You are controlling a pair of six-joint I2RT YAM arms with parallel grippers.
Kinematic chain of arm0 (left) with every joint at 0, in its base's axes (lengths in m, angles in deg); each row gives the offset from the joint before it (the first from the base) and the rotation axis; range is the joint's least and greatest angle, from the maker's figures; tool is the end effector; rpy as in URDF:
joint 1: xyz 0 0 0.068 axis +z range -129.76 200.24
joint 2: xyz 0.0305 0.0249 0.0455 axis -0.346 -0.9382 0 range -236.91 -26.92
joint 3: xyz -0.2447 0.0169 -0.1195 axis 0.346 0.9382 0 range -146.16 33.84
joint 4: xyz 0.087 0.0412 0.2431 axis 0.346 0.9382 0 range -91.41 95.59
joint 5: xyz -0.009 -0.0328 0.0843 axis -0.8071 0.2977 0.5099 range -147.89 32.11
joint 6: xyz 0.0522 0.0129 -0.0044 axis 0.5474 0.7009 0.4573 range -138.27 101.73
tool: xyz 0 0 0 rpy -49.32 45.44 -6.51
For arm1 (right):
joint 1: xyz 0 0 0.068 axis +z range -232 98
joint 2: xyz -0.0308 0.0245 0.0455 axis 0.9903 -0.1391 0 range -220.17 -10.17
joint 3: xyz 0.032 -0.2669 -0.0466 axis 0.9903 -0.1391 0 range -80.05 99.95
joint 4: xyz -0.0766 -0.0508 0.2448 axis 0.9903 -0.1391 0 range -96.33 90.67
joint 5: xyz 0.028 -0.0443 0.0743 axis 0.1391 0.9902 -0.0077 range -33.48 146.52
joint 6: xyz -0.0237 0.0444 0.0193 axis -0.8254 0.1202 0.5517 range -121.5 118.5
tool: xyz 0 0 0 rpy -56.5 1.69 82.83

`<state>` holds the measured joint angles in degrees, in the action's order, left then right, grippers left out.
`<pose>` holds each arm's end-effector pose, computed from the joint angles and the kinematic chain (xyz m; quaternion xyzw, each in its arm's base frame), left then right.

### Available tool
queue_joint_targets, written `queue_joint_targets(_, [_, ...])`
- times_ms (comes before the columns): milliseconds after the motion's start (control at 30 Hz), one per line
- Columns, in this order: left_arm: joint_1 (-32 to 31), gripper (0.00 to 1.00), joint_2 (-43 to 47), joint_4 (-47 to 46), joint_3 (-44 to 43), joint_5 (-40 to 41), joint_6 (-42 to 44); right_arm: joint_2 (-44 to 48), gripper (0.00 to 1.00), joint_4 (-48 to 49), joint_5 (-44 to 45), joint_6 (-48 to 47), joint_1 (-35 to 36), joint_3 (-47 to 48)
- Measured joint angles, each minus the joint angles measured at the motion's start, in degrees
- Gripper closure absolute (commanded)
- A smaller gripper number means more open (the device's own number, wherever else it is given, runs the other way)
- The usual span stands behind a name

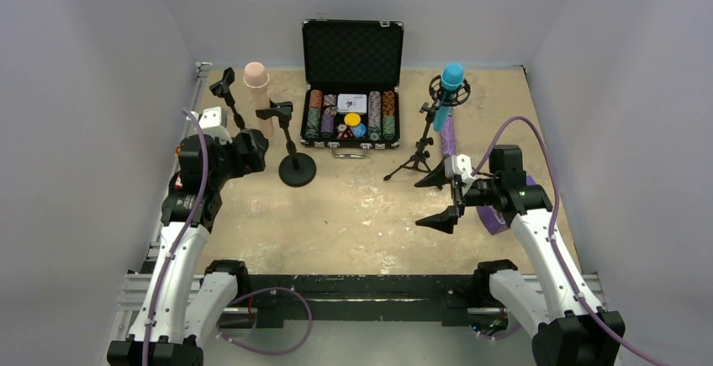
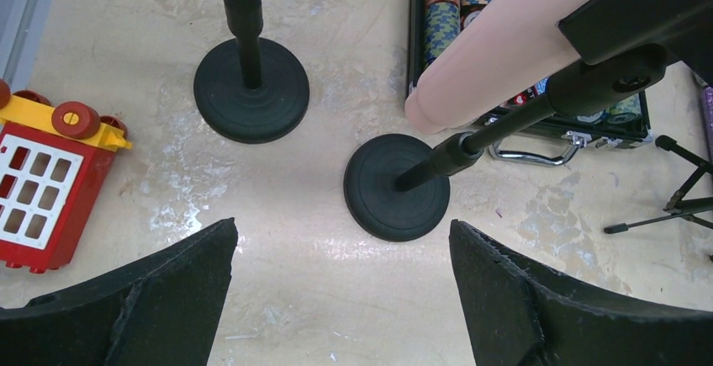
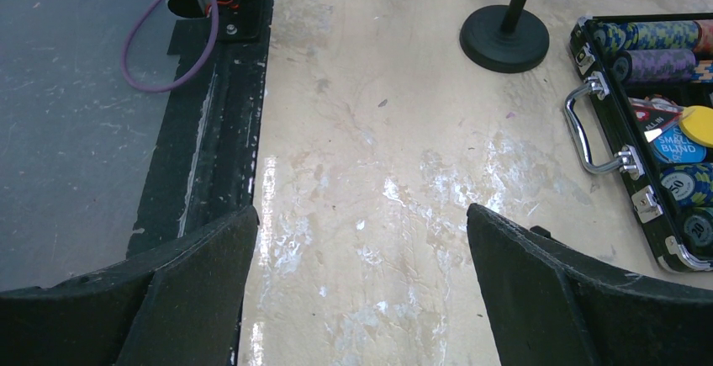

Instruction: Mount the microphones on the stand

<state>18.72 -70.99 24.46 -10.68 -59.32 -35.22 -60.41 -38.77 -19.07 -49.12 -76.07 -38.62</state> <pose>0.1738 -0.0055 0.3120 -0.1069 0.8385 -0.0963 0.5255 0.1533 0.0505 0.2765 -0.5276 0.5608 0.4349 0.4670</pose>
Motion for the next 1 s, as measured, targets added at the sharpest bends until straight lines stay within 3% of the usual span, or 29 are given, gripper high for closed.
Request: queue_joint_targets(1000, [0.04, 0.00, -6.01, 2.25, -8.37, -3.23, 0.02, -0.02, 0.01, -0.04, 0.02, -0.07, 0.00, 0.00])
